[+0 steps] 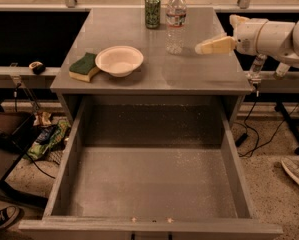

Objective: Place water bottle into top drawer

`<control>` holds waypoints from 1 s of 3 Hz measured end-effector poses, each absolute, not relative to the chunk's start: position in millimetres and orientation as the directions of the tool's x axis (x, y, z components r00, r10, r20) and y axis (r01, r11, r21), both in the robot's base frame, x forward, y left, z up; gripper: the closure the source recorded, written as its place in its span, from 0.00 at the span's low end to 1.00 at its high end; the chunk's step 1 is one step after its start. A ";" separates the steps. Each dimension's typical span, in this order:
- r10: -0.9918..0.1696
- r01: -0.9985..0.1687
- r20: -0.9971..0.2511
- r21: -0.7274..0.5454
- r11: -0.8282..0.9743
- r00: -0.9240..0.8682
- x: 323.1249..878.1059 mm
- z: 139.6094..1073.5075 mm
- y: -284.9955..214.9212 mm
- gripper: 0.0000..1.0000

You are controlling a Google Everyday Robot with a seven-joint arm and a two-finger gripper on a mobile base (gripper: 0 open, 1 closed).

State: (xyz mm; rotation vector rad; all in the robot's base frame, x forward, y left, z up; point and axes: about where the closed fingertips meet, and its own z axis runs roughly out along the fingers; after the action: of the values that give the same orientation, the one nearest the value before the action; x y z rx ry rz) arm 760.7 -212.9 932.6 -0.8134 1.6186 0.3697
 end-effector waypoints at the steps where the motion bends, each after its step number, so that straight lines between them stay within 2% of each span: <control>1: -0.197 -0.678 -0.980 -0.132 0.724 -0.020 777.3 929.2 -183.7 0.00; 3: -0.127 -0.685 -0.992 -0.092 0.723 -0.001 812.3 931.4 -128.7 0.00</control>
Offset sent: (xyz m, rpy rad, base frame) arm 0.0593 0.0829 -0.0074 0.1895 -0.0092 -0.0319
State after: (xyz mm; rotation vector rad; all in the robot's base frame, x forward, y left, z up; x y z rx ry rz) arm 812.3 -128.7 931.4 -0.6882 1.5351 0.4985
